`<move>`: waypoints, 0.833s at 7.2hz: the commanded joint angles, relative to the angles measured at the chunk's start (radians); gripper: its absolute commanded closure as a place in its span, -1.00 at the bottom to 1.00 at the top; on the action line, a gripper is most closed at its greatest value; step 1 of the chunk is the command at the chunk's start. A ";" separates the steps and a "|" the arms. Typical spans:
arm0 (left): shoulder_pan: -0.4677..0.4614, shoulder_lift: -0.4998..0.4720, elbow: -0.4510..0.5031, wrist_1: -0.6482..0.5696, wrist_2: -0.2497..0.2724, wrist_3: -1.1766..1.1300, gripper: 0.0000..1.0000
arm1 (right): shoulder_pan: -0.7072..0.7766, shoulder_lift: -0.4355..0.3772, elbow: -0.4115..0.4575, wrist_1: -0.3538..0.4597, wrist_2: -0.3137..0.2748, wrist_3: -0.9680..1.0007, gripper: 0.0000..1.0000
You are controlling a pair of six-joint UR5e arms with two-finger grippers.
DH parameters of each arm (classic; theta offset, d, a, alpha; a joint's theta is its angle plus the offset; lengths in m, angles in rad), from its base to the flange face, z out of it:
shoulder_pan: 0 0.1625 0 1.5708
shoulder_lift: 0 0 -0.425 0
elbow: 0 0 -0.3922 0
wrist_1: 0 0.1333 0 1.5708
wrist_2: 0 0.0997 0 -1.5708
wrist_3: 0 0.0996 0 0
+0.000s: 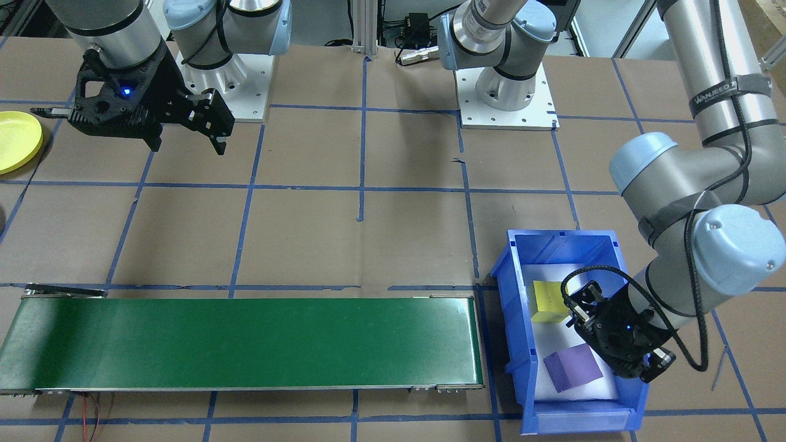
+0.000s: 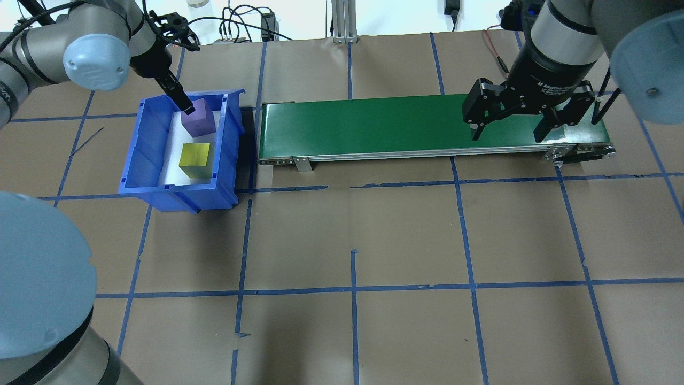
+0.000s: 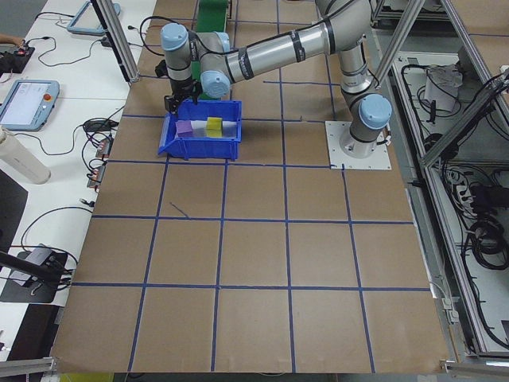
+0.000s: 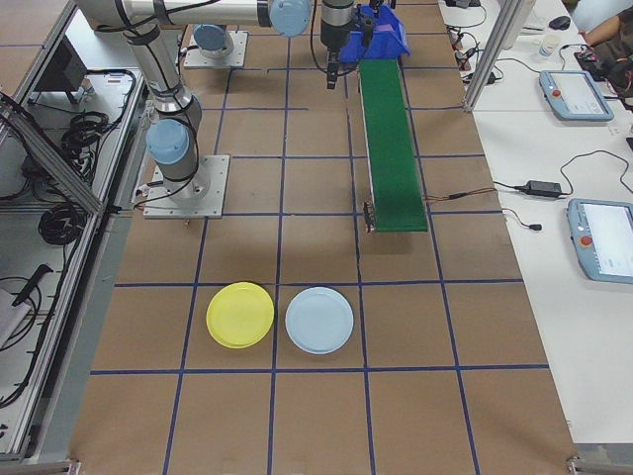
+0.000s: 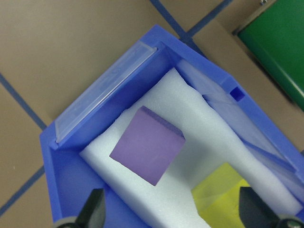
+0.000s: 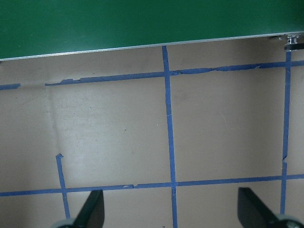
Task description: Move block left to right into plate
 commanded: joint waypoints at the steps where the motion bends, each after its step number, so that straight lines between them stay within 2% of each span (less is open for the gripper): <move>1: 0.001 -0.043 -0.013 0.064 0.006 0.160 -0.95 | -0.001 0.001 0.000 0.000 0.000 0.000 -1.00; 5: 0.003 -0.101 -0.035 0.126 -0.006 0.159 -0.90 | -0.001 0.001 0.000 0.000 0.000 0.000 -1.00; 6: 0.003 -0.103 -0.035 0.127 -0.006 0.160 -0.65 | -0.001 0.001 0.000 0.000 0.000 0.000 -1.00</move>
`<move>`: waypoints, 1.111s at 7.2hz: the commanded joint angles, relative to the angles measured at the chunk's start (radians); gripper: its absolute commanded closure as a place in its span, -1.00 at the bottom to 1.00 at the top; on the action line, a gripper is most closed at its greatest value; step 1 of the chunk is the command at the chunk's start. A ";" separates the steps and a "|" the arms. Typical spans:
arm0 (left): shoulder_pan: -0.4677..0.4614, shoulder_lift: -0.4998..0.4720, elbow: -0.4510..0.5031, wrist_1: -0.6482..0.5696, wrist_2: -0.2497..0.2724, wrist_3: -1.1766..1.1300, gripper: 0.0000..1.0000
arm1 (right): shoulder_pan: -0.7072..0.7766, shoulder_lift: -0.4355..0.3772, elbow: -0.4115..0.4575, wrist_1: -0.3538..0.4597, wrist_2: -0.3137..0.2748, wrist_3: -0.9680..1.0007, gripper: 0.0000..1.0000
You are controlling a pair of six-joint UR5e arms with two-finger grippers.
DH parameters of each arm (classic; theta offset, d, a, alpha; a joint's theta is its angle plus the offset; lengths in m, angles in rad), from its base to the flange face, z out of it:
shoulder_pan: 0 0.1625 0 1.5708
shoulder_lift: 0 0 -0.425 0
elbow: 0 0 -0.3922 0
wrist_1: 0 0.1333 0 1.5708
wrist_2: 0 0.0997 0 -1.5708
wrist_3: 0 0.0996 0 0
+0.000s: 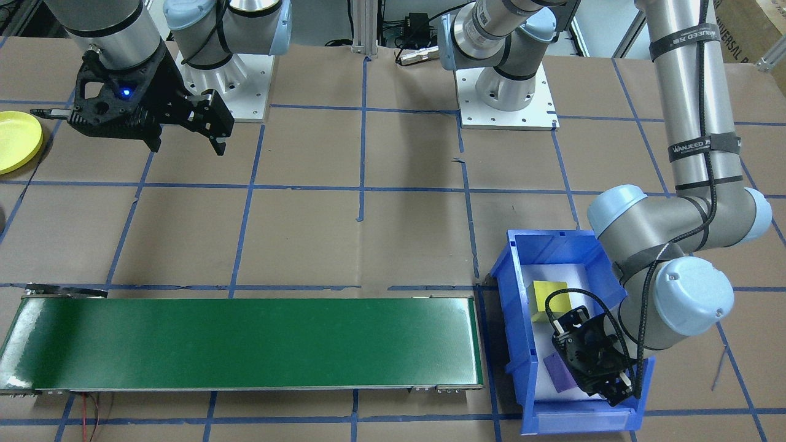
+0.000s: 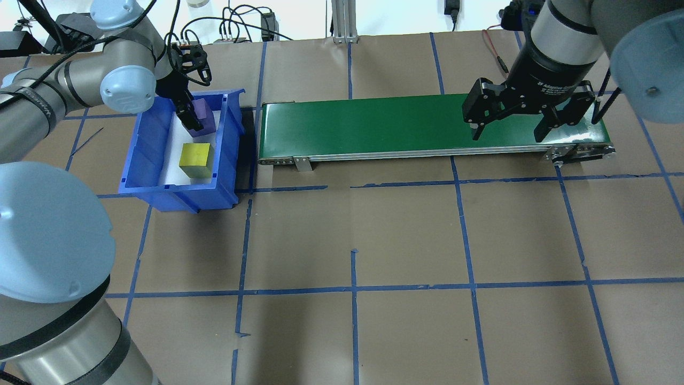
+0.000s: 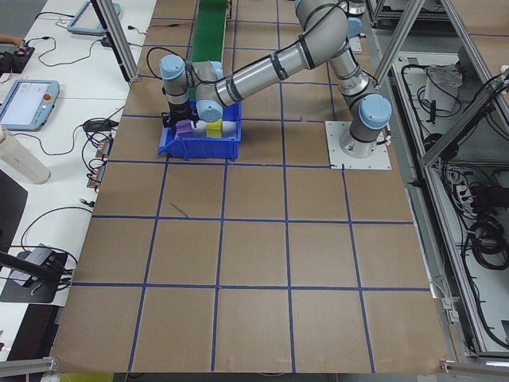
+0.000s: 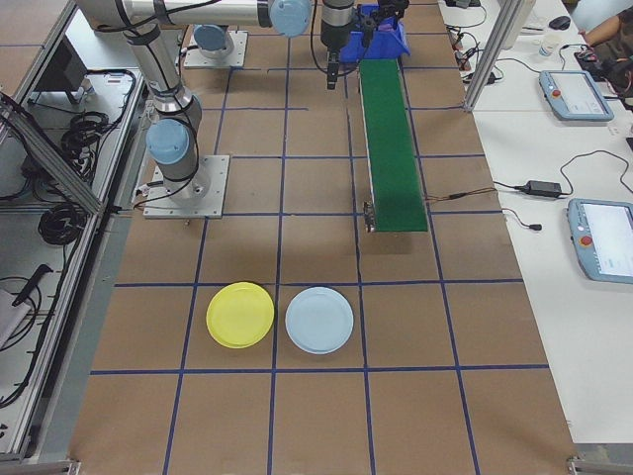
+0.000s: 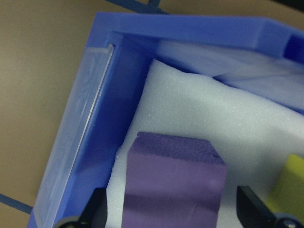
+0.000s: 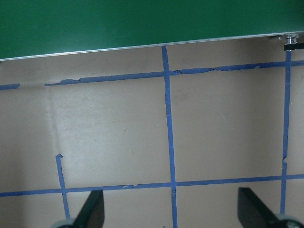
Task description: Move block left to right into plate
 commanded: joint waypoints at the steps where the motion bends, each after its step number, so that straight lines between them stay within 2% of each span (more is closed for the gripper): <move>1: 0.001 -0.007 -0.009 0.008 -0.001 0.001 -0.36 | 0.000 0.000 0.000 0.000 0.000 0.000 -1.00; 2: 0.001 -0.006 -0.019 0.030 0.000 0.001 0.28 | 0.000 0.000 0.000 0.000 0.000 0.000 -1.00; 3: 0.001 0.005 -0.012 0.030 0.008 0.003 0.42 | 0.000 0.000 0.000 0.000 0.000 0.000 -1.00; 5: 0.002 0.090 0.013 0.004 0.010 0.032 0.42 | 0.000 0.000 0.000 0.000 0.000 0.000 -1.00; 6: 0.002 0.156 0.014 -0.060 0.011 0.034 0.42 | 0.000 0.000 0.000 0.000 0.000 0.000 -1.00; 7: -0.007 0.199 0.014 -0.132 0.001 0.031 0.42 | 0.000 0.000 0.000 0.000 0.000 0.000 -1.00; 8: -0.066 0.216 0.010 -0.139 -0.036 0.047 0.41 | 0.000 0.000 0.000 0.000 0.000 0.000 -1.00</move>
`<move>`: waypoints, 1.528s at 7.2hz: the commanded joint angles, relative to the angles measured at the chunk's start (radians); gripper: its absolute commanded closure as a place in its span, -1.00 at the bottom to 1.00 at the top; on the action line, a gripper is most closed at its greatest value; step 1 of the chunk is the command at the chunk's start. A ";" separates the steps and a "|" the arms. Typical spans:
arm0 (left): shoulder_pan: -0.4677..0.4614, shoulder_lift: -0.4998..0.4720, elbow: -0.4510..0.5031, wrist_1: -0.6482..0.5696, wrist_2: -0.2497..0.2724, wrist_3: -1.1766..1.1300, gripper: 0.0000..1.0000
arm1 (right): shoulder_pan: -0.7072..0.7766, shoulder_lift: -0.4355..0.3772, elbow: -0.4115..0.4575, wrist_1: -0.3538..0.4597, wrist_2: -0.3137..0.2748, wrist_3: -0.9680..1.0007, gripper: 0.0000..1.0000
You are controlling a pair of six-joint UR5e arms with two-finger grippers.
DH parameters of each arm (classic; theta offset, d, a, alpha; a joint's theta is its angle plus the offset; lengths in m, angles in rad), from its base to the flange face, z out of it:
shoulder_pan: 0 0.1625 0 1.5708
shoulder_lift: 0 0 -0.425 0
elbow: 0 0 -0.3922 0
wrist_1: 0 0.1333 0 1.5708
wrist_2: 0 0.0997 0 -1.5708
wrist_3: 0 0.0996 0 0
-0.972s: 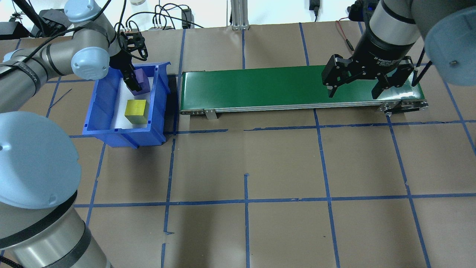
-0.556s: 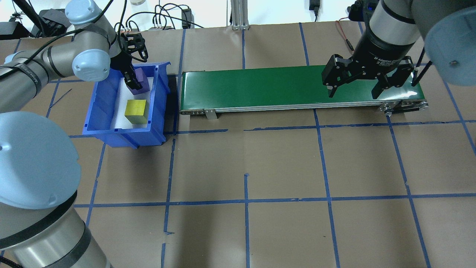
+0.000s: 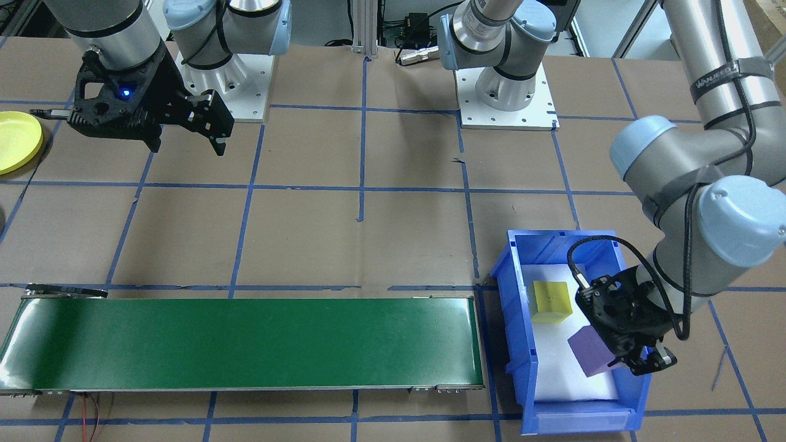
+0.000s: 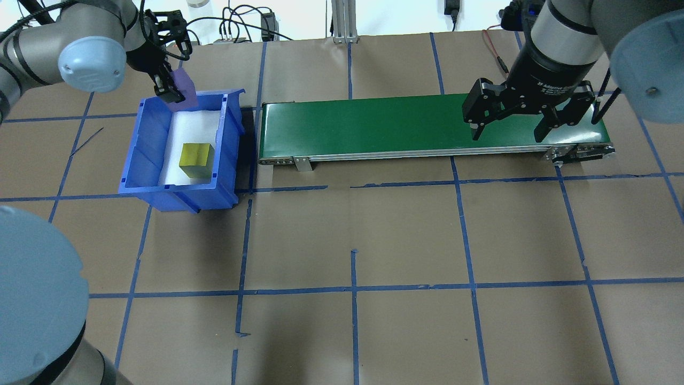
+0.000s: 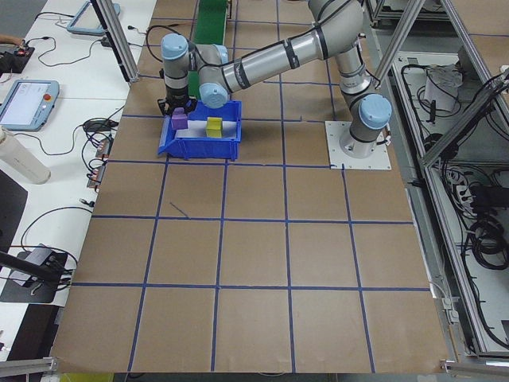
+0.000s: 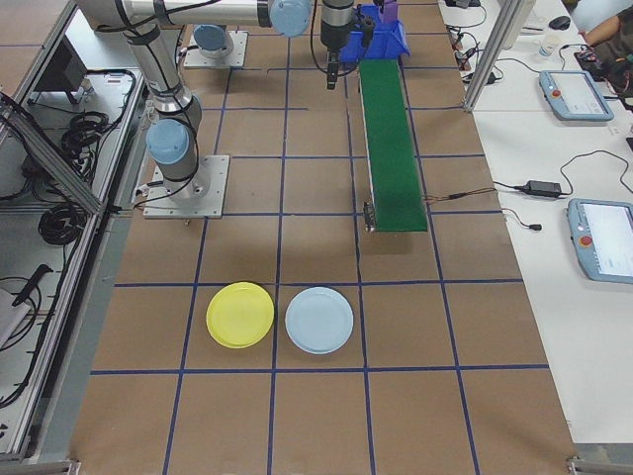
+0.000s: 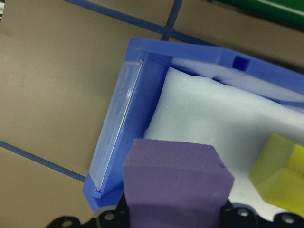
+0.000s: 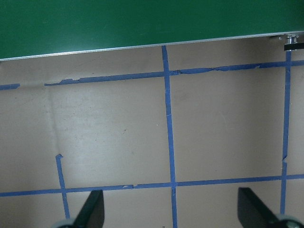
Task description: Move block left to right into plate
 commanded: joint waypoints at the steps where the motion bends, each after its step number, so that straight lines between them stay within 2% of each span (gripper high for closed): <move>1: -0.161 0.040 0.004 -0.026 -0.030 0.035 0.41 | 0.000 0.000 0.001 0.000 0.000 0.000 -1.00; 3: -0.249 -0.042 -0.012 0.014 -0.023 0.049 0.41 | 0.000 0.000 0.001 0.000 0.000 0.000 -1.00; 5: -0.283 -0.128 -0.013 0.087 -0.030 0.051 0.40 | 0.000 0.000 0.000 0.000 0.000 0.000 -1.00; 6: -0.288 -0.133 -0.015 0.098 -0.030 0.051 0.36 | 0.000 0.000 0.000 0.000 0.000 0.000 -1.00; 7: -0.288 -0.124 -0.021 0.095 -0.029 0.048 -0.99 | 0.000 0.000 0.000 0.000 0.000 0.000 -1.00; 11: -0.280 -0.017 -0.039 0.080 -0.009 0.038 -1.00 | 0.000 0.000 0.000 0.000 0.000 0.000 -1.00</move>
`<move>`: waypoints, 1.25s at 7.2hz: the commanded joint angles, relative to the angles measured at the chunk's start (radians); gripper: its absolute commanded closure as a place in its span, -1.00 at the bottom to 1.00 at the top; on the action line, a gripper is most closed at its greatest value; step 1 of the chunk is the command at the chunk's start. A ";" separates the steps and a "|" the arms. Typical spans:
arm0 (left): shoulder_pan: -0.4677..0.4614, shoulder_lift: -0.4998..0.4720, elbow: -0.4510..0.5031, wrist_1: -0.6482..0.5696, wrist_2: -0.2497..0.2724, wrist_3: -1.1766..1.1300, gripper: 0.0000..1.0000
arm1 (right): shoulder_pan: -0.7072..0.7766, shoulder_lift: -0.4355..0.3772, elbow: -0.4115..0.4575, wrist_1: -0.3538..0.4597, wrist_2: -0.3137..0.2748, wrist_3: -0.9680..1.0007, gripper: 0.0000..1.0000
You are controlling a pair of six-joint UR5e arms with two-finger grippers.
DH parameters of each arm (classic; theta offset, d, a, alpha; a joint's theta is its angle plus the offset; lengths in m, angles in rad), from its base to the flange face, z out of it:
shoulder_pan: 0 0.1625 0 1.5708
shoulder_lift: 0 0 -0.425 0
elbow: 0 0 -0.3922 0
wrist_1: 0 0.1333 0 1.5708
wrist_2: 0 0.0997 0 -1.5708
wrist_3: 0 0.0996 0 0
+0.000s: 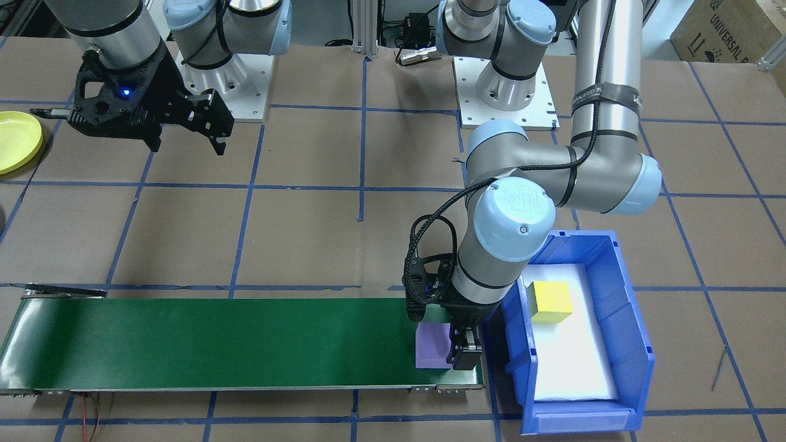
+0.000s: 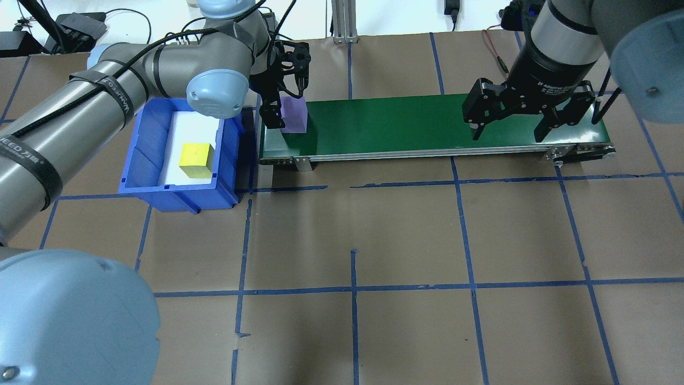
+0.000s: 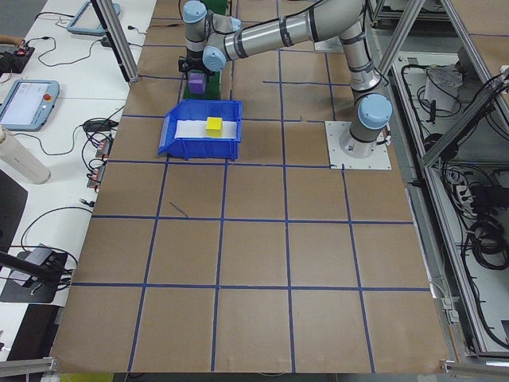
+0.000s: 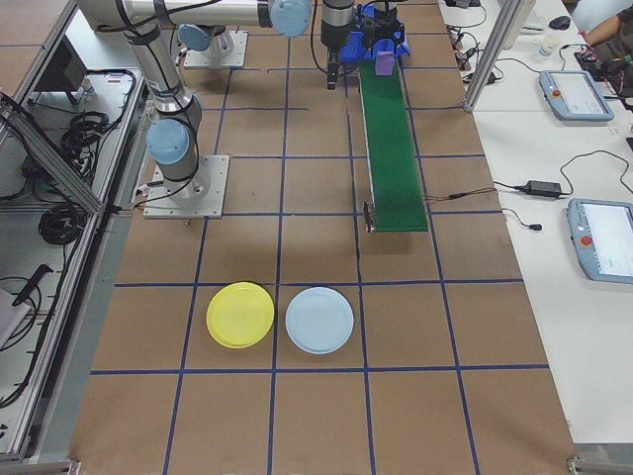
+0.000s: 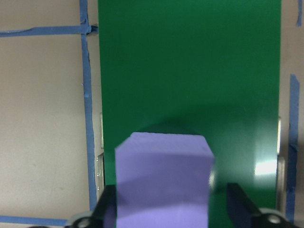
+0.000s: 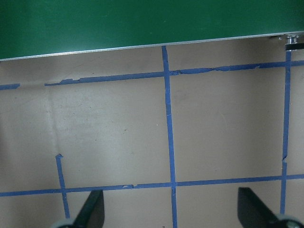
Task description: Move block left to right into plate
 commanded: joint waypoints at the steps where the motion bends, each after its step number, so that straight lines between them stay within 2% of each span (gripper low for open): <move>1: 0.049 0.082 -0.005 -0.028 0.074 -0.007 -1.00 | 0.000 0.000 0.000 0.000 0.000 0.001 -1.00; 2: 0.115 0.097 -0.005 -0.048 0.104 -0.001 -1.00 | 0.000 0.000 0.000 0.000 0.000 0.001 -1.00; 3: 0.178 0.104 -0.002 -0.065 0.101 0.011 -1.00 | 0.000 0.000 0.000 0.000 0.000 0.001 -1.00; 4: 0.215 0.098 -0.012 -0.082 0.104 0.145 -1.00 | 0.000 0.000 0.000 0.000 0.000 0.001 -1.00; 5: 0.220 0.087 -0.046 -0.088 0.108 0.280 -1.00 | 0.000 0.000 0.000 0.000 0.000 -0.001 -1.00; 6: 0.238 0.076 -0.104 -0.076 0.108 0.315 -1.00 | 0.000 0.000 0.000 0.000 0.000 0.001 -1.00; 7: 0.273 0.064 -0.147 -0.082 0.093 0.313 -1.00 | 0.000 0.000 0.000 0.000 0.000 0.001 -1.00; 9: 0.278 0.030 -0.167 -0.087 0.090 0.313 -1.00 | -0.001 0.011 0.002 -0.009 0.000 -0.016 -1.00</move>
